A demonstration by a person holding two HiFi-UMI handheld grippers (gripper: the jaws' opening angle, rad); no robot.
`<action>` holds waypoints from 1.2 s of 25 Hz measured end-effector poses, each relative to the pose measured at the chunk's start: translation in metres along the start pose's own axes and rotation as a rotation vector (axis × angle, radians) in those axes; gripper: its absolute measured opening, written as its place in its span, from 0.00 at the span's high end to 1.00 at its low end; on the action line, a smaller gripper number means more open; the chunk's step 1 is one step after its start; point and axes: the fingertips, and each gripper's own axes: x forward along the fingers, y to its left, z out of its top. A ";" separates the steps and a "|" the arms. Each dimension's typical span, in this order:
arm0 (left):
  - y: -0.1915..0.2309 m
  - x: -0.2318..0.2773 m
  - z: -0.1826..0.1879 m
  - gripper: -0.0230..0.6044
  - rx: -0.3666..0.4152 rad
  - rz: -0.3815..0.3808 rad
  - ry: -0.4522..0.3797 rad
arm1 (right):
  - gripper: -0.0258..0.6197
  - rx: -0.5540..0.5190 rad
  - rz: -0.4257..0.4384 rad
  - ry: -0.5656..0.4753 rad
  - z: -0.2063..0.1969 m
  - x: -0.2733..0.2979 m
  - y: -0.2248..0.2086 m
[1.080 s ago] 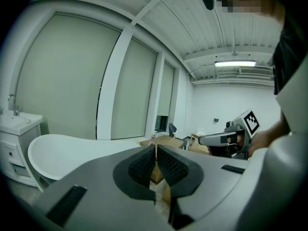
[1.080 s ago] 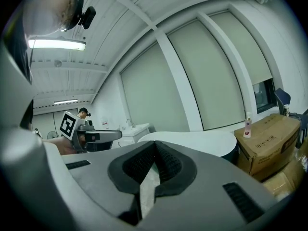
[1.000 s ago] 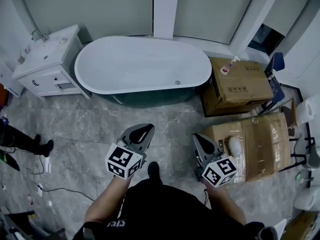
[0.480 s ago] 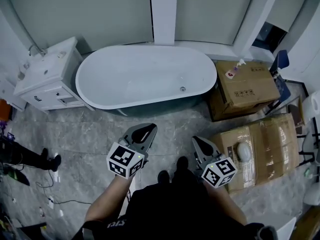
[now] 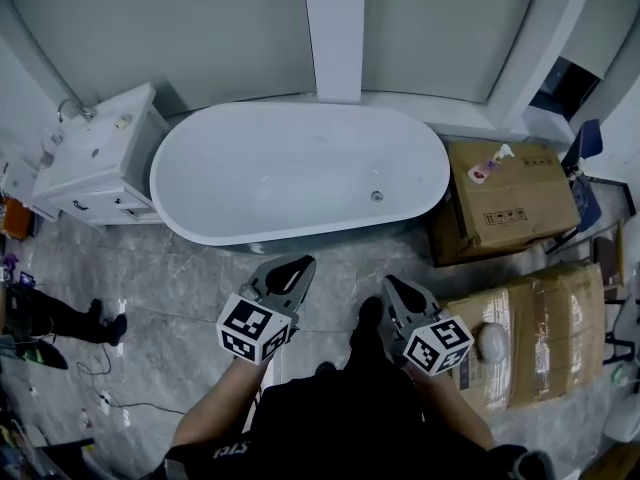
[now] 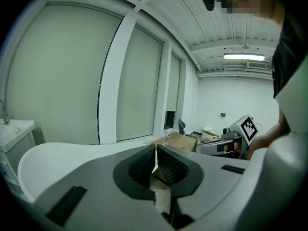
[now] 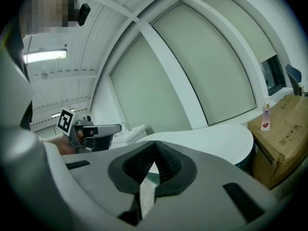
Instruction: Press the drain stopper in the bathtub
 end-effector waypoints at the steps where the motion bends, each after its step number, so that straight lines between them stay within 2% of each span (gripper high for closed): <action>1: 0.007 0.014 0.005 0.92 0.000 0.011 -0.001 | 0.94 0.002 0.011 0.004 0.006 0.010 -0.012; 9: 0.050 0.133 0.043 0.92 -0.025 0.038 0.025 | 0.94 0.013 0.035 0.054 0.061 0.071 -0.112; 16: 0.063 0.218 0.063 0.92 -0.045 0.024 0.031 | 0.94 0.022 0.031 0.072 0.095 0.097 -0.185; 23: 0.071 0.252 0.076 0.92 -0.064 0.024 0.025 | 0.94 0.031 0.058 0.086 0.112 0.108 -0.204; 30: 0.090 0.270 0.099 0.92 -0.042 0.031 0.004 | 0.94 0.050 0.070 0.071 0.127 0.122 -0.210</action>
